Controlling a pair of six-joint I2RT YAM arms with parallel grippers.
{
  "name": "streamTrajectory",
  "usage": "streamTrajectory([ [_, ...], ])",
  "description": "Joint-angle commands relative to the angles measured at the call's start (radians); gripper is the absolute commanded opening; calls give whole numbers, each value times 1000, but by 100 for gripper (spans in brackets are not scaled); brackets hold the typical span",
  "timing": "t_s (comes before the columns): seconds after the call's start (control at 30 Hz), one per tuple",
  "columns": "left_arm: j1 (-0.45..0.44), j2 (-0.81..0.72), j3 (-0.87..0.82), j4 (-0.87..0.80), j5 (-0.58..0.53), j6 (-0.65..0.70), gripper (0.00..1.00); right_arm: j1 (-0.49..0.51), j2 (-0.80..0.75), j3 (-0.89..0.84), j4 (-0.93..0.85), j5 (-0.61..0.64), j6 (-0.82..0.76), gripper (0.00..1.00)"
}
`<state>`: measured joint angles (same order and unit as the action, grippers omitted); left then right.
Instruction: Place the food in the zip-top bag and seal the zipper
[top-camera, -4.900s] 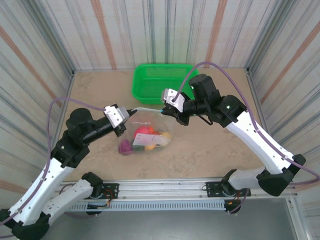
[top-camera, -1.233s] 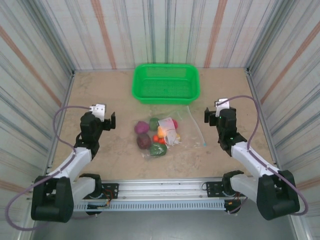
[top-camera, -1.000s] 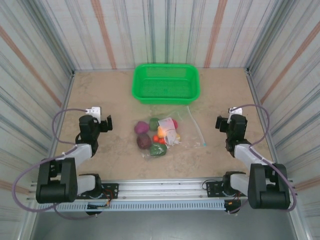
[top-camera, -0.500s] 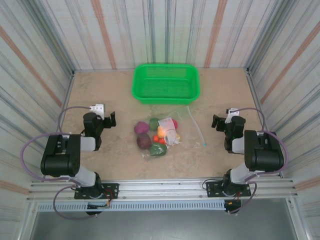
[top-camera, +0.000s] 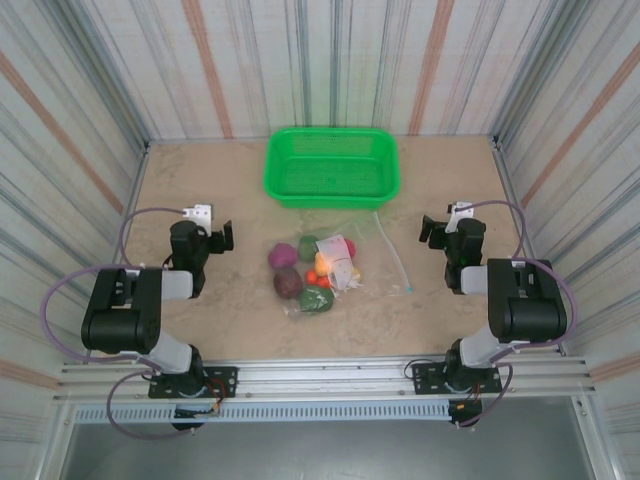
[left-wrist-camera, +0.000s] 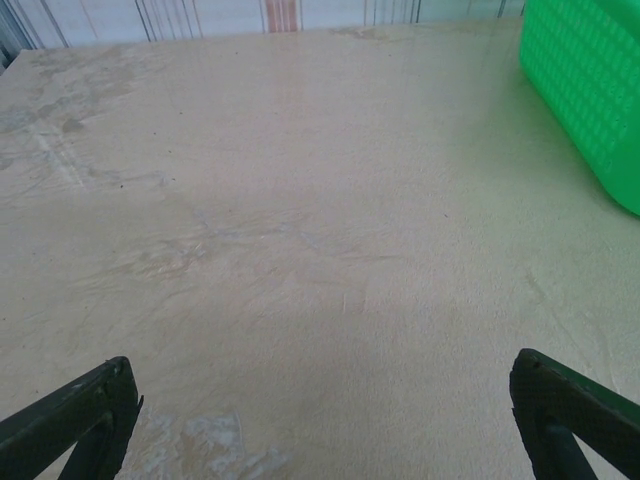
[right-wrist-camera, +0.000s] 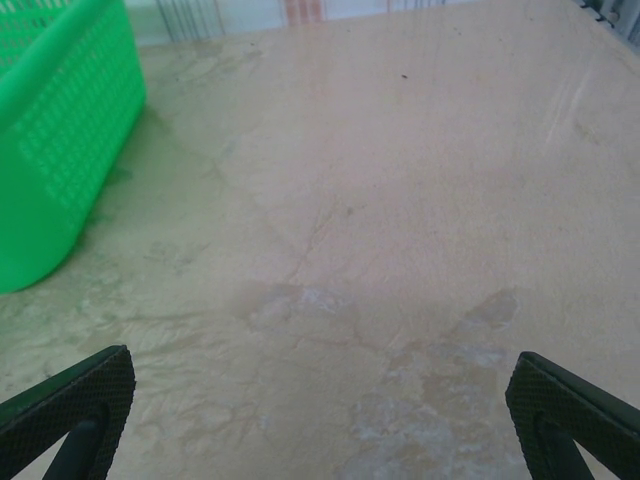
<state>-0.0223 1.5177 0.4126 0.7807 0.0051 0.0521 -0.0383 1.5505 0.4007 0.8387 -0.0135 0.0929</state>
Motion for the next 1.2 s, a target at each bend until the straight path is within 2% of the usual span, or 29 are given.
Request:
streamTrajectory([
  [0.0, -10, -3, 6, -1, -19, 19, 99, 17, -6, -10, 0, 57, -26, 99],
  [0.1, -10, -3, 6, 0, -20, 19, 99, -18, -7, -3, -18, -4, -3, 99],
  [0.2, -11, -4, 7, -2, 30, 40, 99, -11, -7, -2, -17, 10, -8, 99],
  [0.7, -11, -6, 2, 5, 32, 42, 99, -8, -6, 0, -18, 15, -10, 99],
  [0.73, -11, -6, 2, 5, 30, 42, 99, -18, -4, 0, -16, -10, -10, 99],
  [0.8, -11, -5, 2, 5, 31, 42, 99, -60, -13, -18, 11, -240, -52, 99],
  [0.87, -11, -5, 2, 5, 31, 42, 99, -56, -11, -31, 34, -293, -75, 99],
  [1.07, -6, -3, 7, -5, 40, 39, 99, -64, -3, -18, 18, -303, -69, 99],
  [1.1, -1, -1, 11, -8, 45, 36, 99, -67, -1, -16, 15, -283, -54, 99],
  [1.17, 12, 0, 17, -18, 56, 24, 99, -48, 4, -2, -7, -149, -24, 99],
])
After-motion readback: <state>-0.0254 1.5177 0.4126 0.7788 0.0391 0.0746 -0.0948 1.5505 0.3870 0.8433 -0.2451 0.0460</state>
